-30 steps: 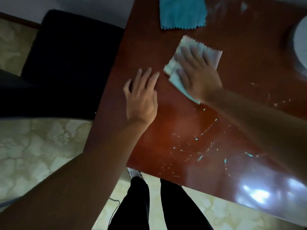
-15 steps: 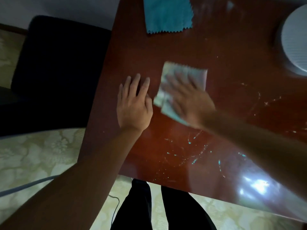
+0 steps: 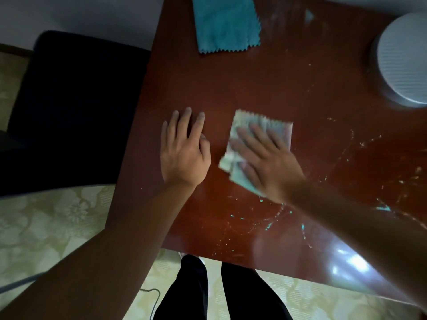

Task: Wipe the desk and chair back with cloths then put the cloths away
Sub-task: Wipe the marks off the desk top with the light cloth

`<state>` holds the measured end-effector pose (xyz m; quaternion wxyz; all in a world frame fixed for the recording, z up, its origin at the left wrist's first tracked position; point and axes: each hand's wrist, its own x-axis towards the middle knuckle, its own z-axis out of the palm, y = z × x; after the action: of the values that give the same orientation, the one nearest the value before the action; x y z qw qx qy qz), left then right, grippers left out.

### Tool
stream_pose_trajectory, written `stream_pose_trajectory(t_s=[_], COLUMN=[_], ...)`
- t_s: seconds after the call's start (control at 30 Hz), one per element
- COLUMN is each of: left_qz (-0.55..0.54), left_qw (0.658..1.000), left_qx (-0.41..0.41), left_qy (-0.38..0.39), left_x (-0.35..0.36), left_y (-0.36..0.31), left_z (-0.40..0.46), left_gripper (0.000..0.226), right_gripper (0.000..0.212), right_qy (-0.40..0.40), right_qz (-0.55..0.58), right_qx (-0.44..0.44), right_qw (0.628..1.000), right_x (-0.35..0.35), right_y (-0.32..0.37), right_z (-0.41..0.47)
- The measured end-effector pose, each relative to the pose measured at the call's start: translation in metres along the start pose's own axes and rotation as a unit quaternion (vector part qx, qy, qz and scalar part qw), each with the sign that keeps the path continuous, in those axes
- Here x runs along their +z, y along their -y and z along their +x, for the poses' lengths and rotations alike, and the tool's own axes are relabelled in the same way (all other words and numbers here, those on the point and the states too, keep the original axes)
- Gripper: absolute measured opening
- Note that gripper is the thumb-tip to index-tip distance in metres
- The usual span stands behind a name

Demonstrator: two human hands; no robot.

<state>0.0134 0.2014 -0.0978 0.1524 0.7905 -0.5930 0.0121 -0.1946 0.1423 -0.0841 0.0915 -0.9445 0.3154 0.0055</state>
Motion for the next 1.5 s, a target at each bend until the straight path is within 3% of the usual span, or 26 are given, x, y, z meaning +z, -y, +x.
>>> stream_pose_trajectory(t_s=[0.1,0.23,0.33,0.4,0.53,0.63,0.77,0.83,0.9,1.03,1.1,1.17,1.27,1.33,1.5], left_qz=[0.001,0.005,0.010,0.012,0.018,0.016,0.019,0.018,0.015,0.021,0.022,0.026,0.034,0.035,0.011], left_qw=[1.000,1.000,1.000,1.000,1.000,1.000,0.999,0.999,0.999,1.000,1.000,1.000,0.999,0.999,0.998], left_qx=[0.000,0.000,0.000,-0.003,-0.007,-0.006,-0.016,-0.013,-0.014,-0.012,-0.007,-0.006,-0.008,-0.003,0.041], left_qy=[0.002,0.006,0.007,0.010,0.015,0.023,0.030,0.030,0.032,0.017,0.014,0.016,0.028,0.040,0.043], left_x=[0.000,0.004,0.007,0.005,-0.002,-0.003,-0.001,-0.001,-0.001,0.000,0.001,0.003,0.003,-0.002,0.003], left_y=[0.001,0.003,0.004,0.003,0.000,-0.002,0.000,-0.001,-0.001,0.000,0.001,0.002,0.001,-0.002,-0.026], left_z=[-0.001,0.001,0.000,-0.001,0.002,0.001,0.001,0.001,0.001,0.002,0.001,0.002,0.002,0.003,0.034], left_gripper=[0.044,0.045,0.046,0.046,0.046,0.046,0.046,0.046,0.046,0.046,0.046,0.046,0.046,0.046,0.043], right_gripper=[0.055,0.067,0.064,0.061,0.055,0.057,0.067,0.062,0.059,0.053,0.052,0.054,0.056,0.056,0.055], right_qy=[0.044,-0.008,-0.028,-0.038,-0.016,0.034,0.003,-0.013,-0.014,-0.012,0.030,0.041,0.003,-0.016,0.045], right_qz=[-0.006,0.002,-0.003,-0.004,-0.002,-0.019,-0.030,-0.018,-0.015,-0.003,-0.007,-0.019,-0.009,-0.004,-0.012], right_qx=[-0.030,0.171,0.234,0.210,0.061,0.022,0.199,0.242,0.209,0.032,-0.021,-0.022,0.084,0.143,0.009], right_qw=[0.999,0.985,0.972,0.977,0.998,0.999,0.979,0.970,0.978,0.999,0.999,0.999,0.996,0.990,0.999], right_x=[-0.007,-0.026,-0.026,-0.019,-0.002,-0.013,-0.030,-0.036,-0.029,-0.001,-0.004,-0.011,-0.022,-0.022,-0.011], right_y=[-0.026,-0.106,-0.119,-0.093,-0.026,-0.064,-0.157,-0.162,-0.126,-0.022,-0.027,-0.060,-0.097,-0.085,-0.044], right_z=[0.008,0.082,0.097,0.079,0.015,0.022,0.073,0.082,0.070,0.005,0.001,0.023,0.075,0.088,0.029])
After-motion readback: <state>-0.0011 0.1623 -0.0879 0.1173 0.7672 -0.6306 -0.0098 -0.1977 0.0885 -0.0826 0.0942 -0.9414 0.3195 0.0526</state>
